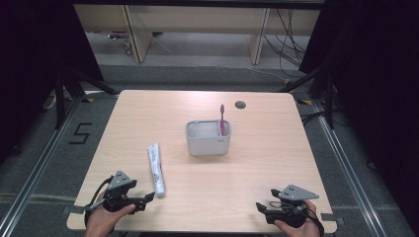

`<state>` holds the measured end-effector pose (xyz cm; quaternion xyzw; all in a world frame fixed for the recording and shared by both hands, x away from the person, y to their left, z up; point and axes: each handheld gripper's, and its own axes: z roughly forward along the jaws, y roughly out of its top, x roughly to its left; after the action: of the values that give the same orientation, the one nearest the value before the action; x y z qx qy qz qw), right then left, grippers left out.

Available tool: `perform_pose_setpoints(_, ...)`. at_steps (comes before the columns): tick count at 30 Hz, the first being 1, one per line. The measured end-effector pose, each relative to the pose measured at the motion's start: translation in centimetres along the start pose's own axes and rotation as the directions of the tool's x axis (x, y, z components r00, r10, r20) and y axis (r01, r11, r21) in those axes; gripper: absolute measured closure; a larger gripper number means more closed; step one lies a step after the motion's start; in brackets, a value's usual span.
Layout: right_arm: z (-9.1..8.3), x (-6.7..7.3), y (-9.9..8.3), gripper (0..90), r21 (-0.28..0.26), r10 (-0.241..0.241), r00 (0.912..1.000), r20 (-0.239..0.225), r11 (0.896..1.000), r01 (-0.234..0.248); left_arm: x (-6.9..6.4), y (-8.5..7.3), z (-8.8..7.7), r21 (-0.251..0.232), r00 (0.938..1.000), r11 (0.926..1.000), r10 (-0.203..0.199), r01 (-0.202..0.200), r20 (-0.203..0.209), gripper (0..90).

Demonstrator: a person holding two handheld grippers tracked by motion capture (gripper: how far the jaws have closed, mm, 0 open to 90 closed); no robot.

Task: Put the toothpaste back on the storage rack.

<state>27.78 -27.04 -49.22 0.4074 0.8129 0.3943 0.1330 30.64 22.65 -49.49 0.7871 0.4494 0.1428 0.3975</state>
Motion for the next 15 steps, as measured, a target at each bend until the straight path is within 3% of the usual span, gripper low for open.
perform_pose_setpoints(5,0.0,0.0,0.0,26.0,-0.001,-0.005,1.0000,-0.003,1.000,0.005,0.3,0.2,0.4,-0.001,1.0000,1.0000,0.007,-0.007,-0.003,16.9)
perform_pose_setpoints(6,-0.1,0.1,0.0,26.0,-0.006,-0.008,0.9996,0.028,1.000,0.008,0.3,0.3,0.4,0.000,1.0000,1.0000,0.001,-0.001,-0.002,17.0)
perform_pose_setpoints(11,0.0,0.1,0.0,26.0,-0.005,-0.009,0.9996,0.027,1.000,0.010,0.5,0.9,0.6,0.005,1.0000,1.0000,0.006,-0.006,-0.006,17.6)
perform_pose_setpoints(12,0.0,0.3,-0.1,26.0,0.000,0.013,0.9996,0.025,1.000,-0.013,0.5,1.0,0.7,0.010,1.0000,0.9999,0.001,-0.001,-0.009,17.7)
perform_pose_setpoints(15,0.0,0.4,-0.1,26.1,0.002,0.020,0.9995,0.026,1.000,-0.020,0.7,1.4,1.0,0.019,0.9999,0.9998,0.004,-0.004,-0.015,18.6)
